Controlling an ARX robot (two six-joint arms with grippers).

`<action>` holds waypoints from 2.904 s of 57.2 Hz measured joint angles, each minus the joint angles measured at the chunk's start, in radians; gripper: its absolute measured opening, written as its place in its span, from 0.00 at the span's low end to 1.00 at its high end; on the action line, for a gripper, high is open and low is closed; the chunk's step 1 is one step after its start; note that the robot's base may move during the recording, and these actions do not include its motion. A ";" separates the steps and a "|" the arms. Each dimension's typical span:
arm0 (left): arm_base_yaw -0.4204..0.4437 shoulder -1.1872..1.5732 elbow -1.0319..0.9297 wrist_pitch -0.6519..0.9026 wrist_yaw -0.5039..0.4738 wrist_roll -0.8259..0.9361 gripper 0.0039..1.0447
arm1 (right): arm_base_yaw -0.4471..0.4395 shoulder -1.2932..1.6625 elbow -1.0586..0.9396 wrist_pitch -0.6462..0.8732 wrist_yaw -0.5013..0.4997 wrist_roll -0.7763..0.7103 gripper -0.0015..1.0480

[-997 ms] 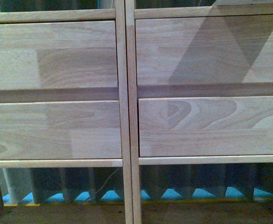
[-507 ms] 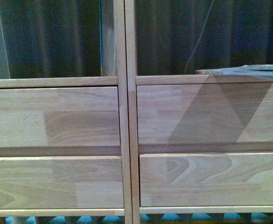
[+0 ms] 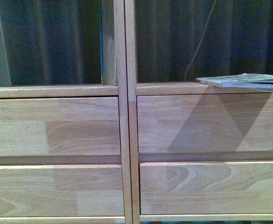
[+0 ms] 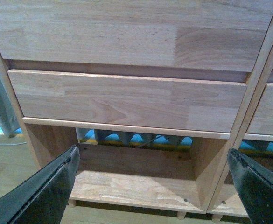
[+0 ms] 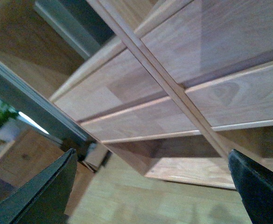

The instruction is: Organize books on shelf

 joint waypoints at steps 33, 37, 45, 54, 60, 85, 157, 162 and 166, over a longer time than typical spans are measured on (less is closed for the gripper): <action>0.000 0.000 0.000 0.000 0.000 0.000 0.93 | 0.122 0.724 0.549 0.179 0.364 0.595 0.93; 0.000 0.000 0.000 0.000 0.000 0.000 0.93 | 0.121 0.765 0.584 0.170 0.390 0.616 0.93; 0.000 0.000 0.000 0.000 0.000 0.000 0.93 | 0.117 0.821 0.640 0.164 0.432 0.650 0.93; 0.000 0.000 0.000 0.000 0.000 0.000 0.93 | 0.110 0.854 0.689 0.154 0.457 0.667 0.88; 0.000 0.000 0.000 0.000 0.000 0.000 0.93 | 0.108 0.867 0.736 0.131 0.470 0.664 0.66; 0.000 0.000 0.000 0.000 0.000 0.000 0.93 | 0.105 0.901 0.779 0.107 0.472 0.637 0.07; -0.027 1.386 0.948 0.793 0.767 -1.215 0.93 | 0.112 0.554 0.434 0.551 -0.051 0.488 0.07; -0.117 1.413 0.984 0.764 0.748 -1.215 0.93 | 0.139 0.546 0.434 0.581 -0.062 0.507 0.07; -0.160 1.436 1.006 0.763 0.736 -1.223 0.93 | 0.162 0.530 0.434 0.591 -0.071 0.512 0.07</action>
